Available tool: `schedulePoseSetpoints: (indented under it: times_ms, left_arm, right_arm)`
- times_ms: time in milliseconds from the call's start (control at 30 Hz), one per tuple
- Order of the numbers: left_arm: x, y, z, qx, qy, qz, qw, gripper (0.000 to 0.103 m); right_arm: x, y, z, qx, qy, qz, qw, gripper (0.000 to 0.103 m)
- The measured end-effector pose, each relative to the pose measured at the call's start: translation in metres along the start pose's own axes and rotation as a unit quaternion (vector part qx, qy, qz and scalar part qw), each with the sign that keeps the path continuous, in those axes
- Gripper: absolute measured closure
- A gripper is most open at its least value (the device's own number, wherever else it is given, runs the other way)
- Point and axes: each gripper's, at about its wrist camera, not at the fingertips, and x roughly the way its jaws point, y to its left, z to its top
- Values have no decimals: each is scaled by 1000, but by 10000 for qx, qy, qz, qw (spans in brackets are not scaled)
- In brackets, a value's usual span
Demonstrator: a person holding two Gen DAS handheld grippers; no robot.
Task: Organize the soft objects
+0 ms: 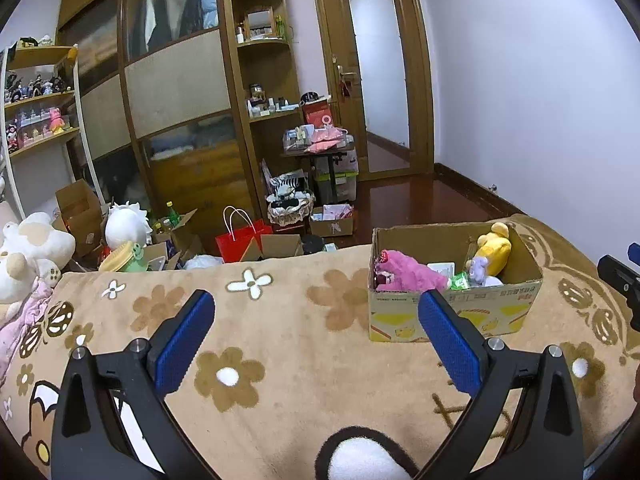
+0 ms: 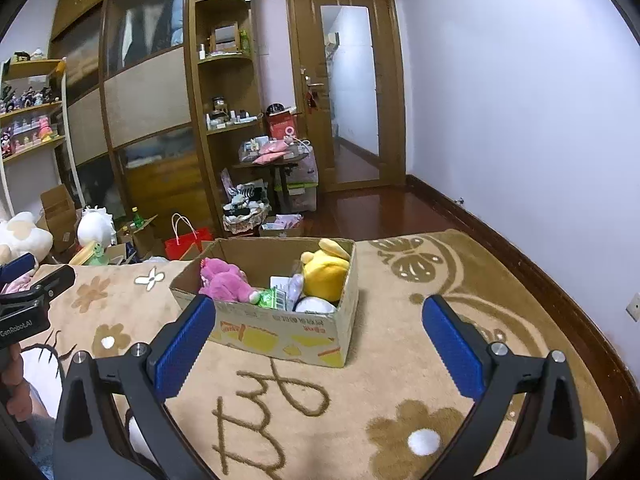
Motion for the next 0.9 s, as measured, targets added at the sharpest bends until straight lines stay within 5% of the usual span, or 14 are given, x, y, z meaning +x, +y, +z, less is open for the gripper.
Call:
schedulePoseSetpoints:
  times_ms: [900]
  left_arm:
    - [19, -15, -5, 192, 235, -86, 9995, 2]
  right_arm:
    - [20, -1, -8, -99, 189, -112, 9997, 0]
